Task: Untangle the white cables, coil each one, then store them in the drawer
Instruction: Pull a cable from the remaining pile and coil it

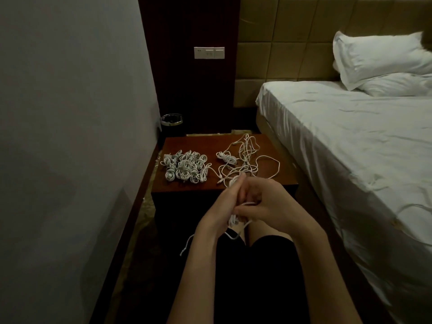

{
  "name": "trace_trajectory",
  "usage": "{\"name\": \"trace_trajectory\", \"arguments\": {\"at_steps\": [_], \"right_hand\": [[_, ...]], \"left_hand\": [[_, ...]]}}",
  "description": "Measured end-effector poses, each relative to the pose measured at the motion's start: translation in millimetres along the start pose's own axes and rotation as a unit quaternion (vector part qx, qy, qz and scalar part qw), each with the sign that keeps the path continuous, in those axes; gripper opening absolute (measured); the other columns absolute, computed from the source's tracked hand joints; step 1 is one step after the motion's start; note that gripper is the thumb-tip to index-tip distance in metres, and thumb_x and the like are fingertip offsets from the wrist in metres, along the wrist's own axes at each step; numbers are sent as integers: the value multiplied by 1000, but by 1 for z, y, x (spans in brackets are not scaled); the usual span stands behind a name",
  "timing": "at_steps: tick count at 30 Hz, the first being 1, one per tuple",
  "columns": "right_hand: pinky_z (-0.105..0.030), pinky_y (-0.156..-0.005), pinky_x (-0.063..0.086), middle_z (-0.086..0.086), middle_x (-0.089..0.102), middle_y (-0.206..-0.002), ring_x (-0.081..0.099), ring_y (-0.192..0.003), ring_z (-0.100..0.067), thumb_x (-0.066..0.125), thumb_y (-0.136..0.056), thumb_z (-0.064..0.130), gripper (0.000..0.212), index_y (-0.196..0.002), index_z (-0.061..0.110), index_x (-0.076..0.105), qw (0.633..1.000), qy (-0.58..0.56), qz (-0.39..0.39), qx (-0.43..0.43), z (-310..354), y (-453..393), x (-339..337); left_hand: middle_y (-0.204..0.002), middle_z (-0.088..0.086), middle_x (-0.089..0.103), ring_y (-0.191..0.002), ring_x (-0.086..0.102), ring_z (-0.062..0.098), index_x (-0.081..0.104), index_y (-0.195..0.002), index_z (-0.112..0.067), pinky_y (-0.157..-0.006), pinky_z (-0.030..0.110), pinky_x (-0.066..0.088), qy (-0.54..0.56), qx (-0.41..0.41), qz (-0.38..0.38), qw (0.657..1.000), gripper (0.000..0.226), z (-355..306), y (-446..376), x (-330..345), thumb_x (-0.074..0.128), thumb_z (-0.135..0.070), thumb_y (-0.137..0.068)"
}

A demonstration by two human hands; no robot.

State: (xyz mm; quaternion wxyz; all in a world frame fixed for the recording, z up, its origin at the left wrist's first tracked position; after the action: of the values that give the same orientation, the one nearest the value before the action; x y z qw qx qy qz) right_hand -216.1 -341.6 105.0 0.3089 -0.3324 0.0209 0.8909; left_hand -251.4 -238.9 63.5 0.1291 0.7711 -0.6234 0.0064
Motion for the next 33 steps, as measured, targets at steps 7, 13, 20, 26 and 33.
{"name": "trace_trajectory", "arguments": {"at_steps": [7,13,20,26,33], "right_hand": [[-28,-66,54,1,65,-85,65,-73,-14,83,-71,25,37,-101,24,60,999,-20,-41,23,-13,1,-7],[-17,-65,49,9,60,-107,59,-76,1,71,-84,20,31,-113,26,60,994,-93,-47,24,-18,3,-11],[-26,-79,56,-6,68,-108,67,-99,-17,69,-81,8,34,-114,13,64,978,-201,41,31,-17,9,-15],[-8,-54,44,0,70,-84,63,-63,2,65,-85,0,22,-107,1,67,985,-166,39,35,-18,9,-13],[-17,-71,54,2,74,-89,71,-83,-7,71,-82,6,21,-94,23,71,988,-108,-103,31,-28,10,-21]], "left_hand": [[-53,-2,31,-32,23,5,61,-90,-12,-32,12,18,61,-36,79,994,52,7,0,-1,40,-59,-95],[-49,-4,27,-32,19,4,62,-60,-29,-31,14,15,71,-15,109,991,53,4,2,1,36,-63,-92],[-44,-2,27,-28,20,6,40,-62,-14,-30,11,19,24,-52,144,988,63,11,0,0,39,-73,-83],[-46,-1,32,-28,24,6,41,-67,-13,-32,9,21,25,-66,125,990,64,12,-1,-1,30,-72,-89],[-49,-3,56,-32,39,5,63,-76,-14,-35,14,27,-87,-80,3,993,64,16,-15,-3,25,-60,-100]]}}
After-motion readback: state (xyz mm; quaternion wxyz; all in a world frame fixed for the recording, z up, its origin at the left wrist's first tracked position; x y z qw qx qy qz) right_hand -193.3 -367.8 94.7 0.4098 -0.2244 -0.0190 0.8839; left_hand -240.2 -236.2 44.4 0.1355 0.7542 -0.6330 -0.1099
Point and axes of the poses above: each hand's wrist, its own y-axis away from the middle knuckle, its own x-axis out of the palm, z = x × y, the point moved 3 cm from there along -y, towards the middle knuckle
